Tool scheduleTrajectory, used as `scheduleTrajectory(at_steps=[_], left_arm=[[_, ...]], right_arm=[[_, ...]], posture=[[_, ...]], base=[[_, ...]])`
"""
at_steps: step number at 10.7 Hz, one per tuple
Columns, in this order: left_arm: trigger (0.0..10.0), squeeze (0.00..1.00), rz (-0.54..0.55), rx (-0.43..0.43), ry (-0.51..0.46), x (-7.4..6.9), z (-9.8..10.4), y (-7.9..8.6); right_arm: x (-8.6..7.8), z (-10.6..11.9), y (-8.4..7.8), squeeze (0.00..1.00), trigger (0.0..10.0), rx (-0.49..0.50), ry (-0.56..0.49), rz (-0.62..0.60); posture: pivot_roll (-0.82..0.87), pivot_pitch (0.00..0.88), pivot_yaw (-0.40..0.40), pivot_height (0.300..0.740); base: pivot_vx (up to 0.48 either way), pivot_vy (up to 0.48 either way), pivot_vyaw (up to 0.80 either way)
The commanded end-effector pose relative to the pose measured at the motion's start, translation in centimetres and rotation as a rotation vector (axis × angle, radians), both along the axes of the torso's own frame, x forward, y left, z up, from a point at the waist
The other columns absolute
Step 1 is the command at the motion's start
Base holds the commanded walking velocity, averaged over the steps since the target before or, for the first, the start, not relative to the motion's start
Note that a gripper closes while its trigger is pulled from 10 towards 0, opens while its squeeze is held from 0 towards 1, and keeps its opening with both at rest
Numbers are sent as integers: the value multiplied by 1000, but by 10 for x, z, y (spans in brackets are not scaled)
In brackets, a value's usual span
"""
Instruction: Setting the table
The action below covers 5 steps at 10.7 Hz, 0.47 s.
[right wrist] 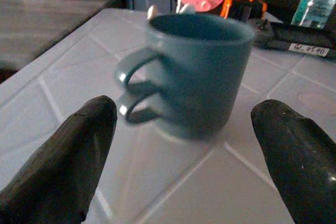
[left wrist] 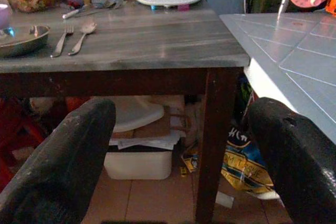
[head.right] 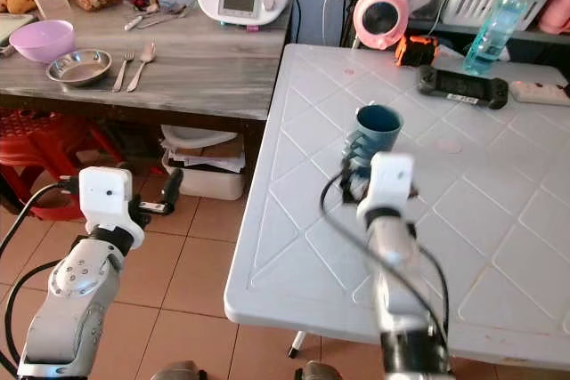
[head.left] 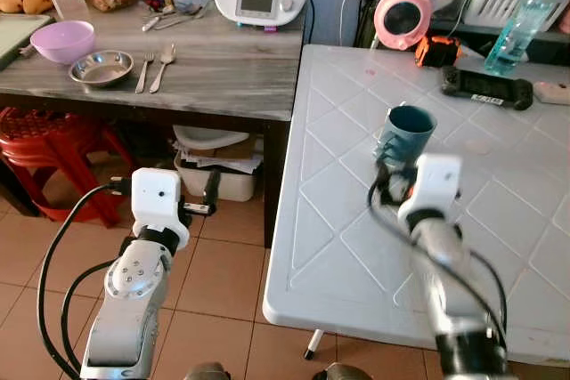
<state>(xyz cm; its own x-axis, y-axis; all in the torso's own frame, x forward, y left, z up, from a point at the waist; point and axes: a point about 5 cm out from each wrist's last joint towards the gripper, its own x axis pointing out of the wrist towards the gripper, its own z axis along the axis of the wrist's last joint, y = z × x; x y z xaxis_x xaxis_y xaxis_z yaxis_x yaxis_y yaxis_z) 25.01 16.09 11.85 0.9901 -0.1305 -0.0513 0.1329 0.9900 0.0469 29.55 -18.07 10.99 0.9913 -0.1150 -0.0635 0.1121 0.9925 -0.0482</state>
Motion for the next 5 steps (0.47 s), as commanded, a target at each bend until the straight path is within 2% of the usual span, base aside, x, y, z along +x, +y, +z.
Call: scheduleTrajectory(at_steps=[1, 5], left_arm=[[10000, 0, -9, 3, -13, 0, 5, -1], [10000, 0, -14, 12, 6, -3, 5, 0]], right_arm=[[4, 2, 0, 0, 10000, 13, -3, -3], [16, 2, 6, 0, 10000, 31, 17, 26]], posture=[[96, 20, -5, 740], [105, 36, 2, 740]], base=[[0, 0, 0], [0, 0, 0]])
